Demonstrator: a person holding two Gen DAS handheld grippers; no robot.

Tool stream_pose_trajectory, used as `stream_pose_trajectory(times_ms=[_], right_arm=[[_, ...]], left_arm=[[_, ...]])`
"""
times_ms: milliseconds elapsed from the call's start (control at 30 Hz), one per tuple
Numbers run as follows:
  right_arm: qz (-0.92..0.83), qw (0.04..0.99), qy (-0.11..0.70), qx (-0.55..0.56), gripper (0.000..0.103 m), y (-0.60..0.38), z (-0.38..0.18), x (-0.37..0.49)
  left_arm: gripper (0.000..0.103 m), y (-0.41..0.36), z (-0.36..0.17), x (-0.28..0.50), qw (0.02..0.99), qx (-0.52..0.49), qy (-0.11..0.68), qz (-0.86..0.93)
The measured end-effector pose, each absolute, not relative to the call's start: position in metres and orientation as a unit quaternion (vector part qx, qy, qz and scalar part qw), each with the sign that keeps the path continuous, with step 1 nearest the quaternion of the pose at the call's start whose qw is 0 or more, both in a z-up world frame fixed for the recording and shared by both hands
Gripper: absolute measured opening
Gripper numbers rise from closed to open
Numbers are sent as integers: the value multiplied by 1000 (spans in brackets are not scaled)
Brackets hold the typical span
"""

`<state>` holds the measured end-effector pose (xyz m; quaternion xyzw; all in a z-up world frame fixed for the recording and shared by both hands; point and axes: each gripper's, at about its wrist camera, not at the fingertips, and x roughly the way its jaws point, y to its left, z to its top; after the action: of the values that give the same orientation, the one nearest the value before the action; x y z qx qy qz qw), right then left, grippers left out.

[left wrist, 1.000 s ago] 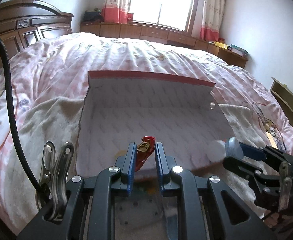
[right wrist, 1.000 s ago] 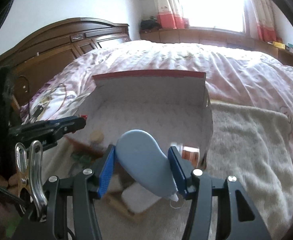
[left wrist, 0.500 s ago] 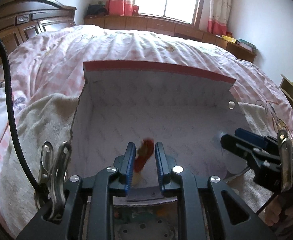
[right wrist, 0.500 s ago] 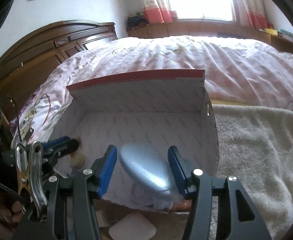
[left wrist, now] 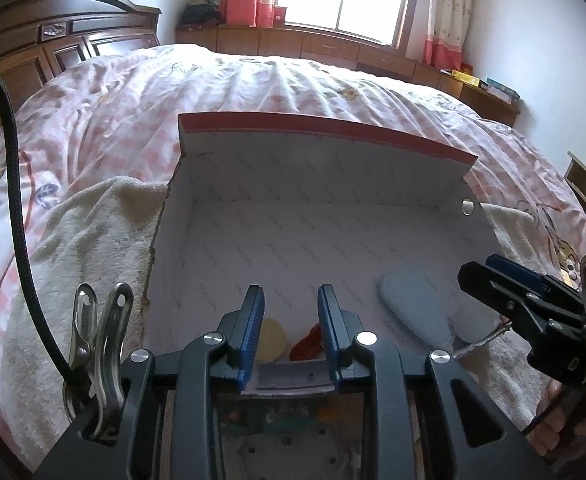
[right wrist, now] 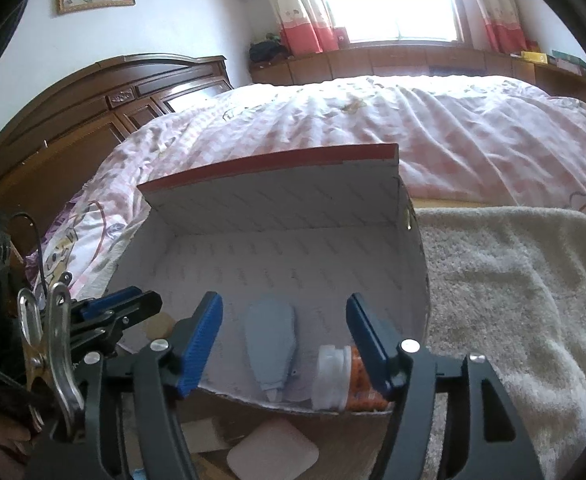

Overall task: Organize rigid objects
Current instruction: 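Open the left tool to drop the figure while the right tool releases the blue piece, then withdraw both tools from the box toward the grey plate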

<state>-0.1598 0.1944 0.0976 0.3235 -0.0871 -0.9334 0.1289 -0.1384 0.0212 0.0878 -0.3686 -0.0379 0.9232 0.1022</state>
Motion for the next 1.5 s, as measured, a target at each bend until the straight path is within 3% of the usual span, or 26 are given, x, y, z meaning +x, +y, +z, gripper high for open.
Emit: stream_pose_trajectory(times_ms=[1500], right_arm=[[-921,144,-101,349,69,192,74,-44]], left_arm=[[28,-6,67,-39,105,-393,-68,911]])
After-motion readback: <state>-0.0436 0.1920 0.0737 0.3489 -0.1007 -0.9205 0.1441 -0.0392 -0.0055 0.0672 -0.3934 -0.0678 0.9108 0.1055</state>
